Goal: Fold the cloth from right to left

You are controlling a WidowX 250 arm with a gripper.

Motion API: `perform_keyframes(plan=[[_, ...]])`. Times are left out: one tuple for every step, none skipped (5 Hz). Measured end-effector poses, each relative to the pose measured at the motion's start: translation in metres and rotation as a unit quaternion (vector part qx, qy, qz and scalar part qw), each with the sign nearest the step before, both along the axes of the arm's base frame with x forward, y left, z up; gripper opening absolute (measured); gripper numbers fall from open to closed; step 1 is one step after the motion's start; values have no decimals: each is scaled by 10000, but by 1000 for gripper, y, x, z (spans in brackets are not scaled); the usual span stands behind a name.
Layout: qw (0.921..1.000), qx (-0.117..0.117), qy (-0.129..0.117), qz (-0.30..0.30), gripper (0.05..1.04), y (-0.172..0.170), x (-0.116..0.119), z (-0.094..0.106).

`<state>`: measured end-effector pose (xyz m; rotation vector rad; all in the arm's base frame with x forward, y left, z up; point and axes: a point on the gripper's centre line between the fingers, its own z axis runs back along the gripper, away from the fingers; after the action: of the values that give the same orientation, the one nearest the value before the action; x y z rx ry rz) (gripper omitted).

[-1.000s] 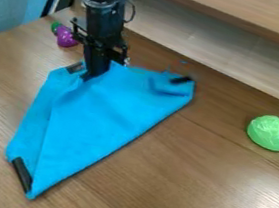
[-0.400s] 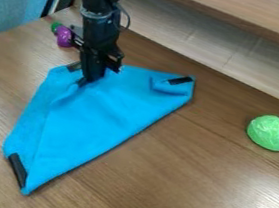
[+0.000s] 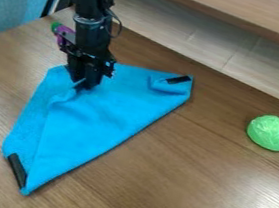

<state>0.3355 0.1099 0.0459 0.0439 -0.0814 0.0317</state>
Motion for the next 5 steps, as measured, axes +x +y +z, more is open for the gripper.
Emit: perform_keyframes(plan=[[10000,-68,18,67,835,0,-1,0],[9995,-254,70,165,1009,-2,-4,0],[9989,-423,125,169,1004,-8,-7,3],[9990,-416,-116,146,1000,-13,-14,28],[9986,-463,-233,125,1000,-20,-31,41]])
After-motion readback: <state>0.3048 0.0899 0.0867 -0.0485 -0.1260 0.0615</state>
